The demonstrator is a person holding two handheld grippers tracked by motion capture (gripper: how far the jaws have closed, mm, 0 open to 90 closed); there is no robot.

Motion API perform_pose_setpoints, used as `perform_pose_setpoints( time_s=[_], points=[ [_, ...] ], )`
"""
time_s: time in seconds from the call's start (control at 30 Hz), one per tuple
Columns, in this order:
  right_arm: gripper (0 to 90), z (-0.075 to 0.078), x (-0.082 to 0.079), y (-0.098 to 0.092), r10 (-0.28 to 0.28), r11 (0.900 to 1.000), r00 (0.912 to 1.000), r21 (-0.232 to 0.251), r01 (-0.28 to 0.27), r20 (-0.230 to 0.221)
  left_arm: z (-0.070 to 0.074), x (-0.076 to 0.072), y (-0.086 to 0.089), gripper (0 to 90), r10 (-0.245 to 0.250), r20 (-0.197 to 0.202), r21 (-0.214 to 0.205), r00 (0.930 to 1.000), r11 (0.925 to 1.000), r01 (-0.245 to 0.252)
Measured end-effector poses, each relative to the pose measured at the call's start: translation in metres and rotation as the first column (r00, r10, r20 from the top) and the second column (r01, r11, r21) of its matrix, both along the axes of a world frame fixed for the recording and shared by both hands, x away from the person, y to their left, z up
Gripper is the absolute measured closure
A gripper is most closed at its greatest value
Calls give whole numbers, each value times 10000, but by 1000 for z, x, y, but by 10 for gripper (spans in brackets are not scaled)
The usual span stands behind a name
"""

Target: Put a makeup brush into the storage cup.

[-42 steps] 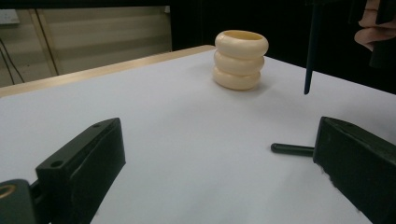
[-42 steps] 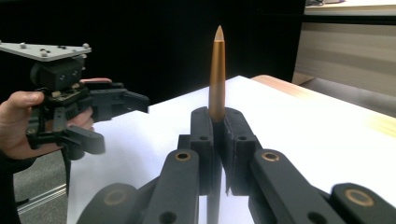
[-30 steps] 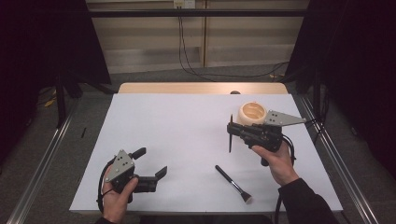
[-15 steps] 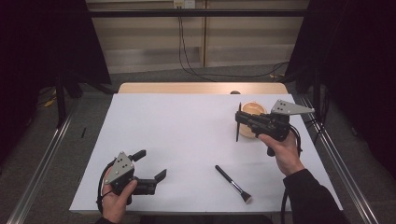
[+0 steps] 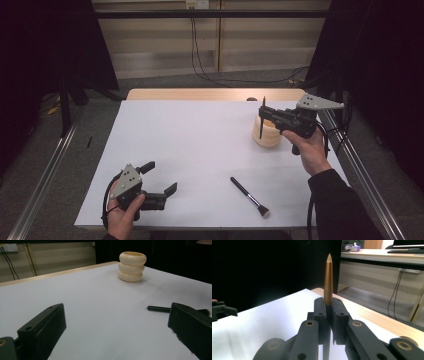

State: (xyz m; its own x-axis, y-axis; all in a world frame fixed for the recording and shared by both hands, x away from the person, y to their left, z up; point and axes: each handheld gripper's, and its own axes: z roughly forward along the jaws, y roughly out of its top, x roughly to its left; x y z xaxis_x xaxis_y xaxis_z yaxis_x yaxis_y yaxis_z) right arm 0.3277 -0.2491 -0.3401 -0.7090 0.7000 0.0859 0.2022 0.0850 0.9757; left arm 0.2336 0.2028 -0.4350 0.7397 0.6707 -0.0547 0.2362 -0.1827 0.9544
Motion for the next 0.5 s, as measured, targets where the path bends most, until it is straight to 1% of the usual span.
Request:
perform_pose_setpoints(
  time_s=[0.03, 0.2, 0.27, 0.3, 0.33, 0.43, 0.5],
  points=[
    [833, 1, 1, -1, -50, 10000, 10000, -4, 50, -2, 0, 0, 1, 16, 2, -45, -80, 10000, 10000, -3],
    [833, 5, 8, -7, -317, 9995, 9995, -18, 317, 50, 0, 1, 1, 16, -11, -19, 1, 10000, 10000, 11],
    [833, 8, 13, -10, -425, 9991, 9991, -24, 425, 63, -1, 1, 1, 16, -12, -126, -42, 9999, 10000, 11],
    [833, 10, 15, -12, -511, 9987, 9987, -78, 512, 57, -1, 2, 2, 16, -11, -154, 6, 9999, 10000, 11],
    [833, 11, 17, -14, -595, 9982, 9982, -34, 595, 111, -1, 2, 2, 16, 7, -191, -51, 9998, 10000, -8],
    [833, 18, 24, -20, -755, 9969, 9970, -194, 758, 159, -1, 2, 2, 17, 25, -169, -78, 9999, 10000, -26],
    [833, 20, 29, -24, -916, 9956, 9956, -187, 920, 172, -1, 2, 2, 17, 19, -186, -57, 9998, 10000, -20]
  ],
)
